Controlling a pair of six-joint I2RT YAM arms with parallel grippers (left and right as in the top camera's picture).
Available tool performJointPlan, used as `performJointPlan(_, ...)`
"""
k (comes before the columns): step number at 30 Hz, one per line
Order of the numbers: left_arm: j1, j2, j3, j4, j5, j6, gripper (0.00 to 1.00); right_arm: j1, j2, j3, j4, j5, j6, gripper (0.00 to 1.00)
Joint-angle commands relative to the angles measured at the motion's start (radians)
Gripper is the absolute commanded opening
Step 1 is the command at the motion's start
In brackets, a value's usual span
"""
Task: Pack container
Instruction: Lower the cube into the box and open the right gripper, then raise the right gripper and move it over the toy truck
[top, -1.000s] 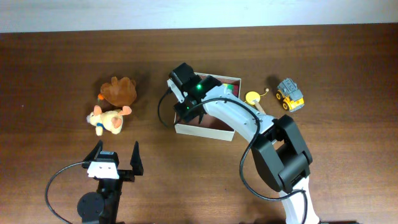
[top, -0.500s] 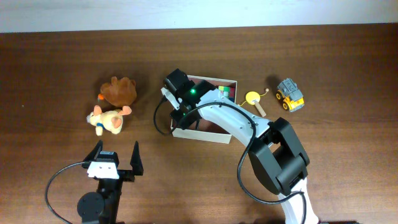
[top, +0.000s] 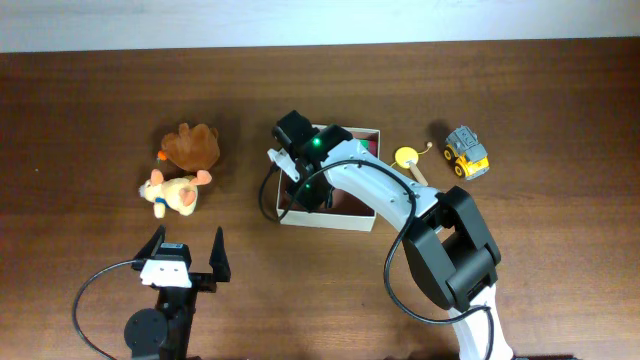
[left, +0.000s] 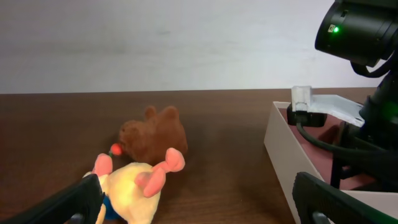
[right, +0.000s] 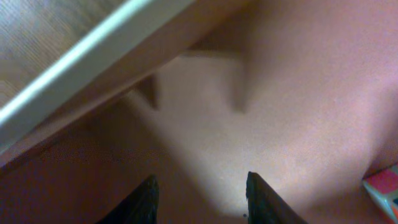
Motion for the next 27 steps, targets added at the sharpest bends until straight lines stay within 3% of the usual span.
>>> performJointPlan(1, 0.006, -0.01, -0.006, 0.0, 0.011, 0.009, 0.99, 0.0, 0.007, 0.02, -0.012, -0.04, -0.058, 0.41)
performJointPlan(12, 0.006, -0.01, -0.006, 0.0, 0.011, 0.009, 0.99, -0.01, 0.007, 0.035, 0.0, -0.049, -0.098, 0.45)
performJointPlan(20, 0.006, -0.01, -0.006, 0.0, 0.011, 0.009, 0.99, -0.069, 0.007, 0.256, -0.11, -0.049, -0.097, 0.48)
performJointPlan(27, 0.006, -0.01, -0.006, 0.0, 0.011, 0.009, 0.99, -0.162, 0.007, 0.521, -0.286, 0.007, -0.016, 0.7)
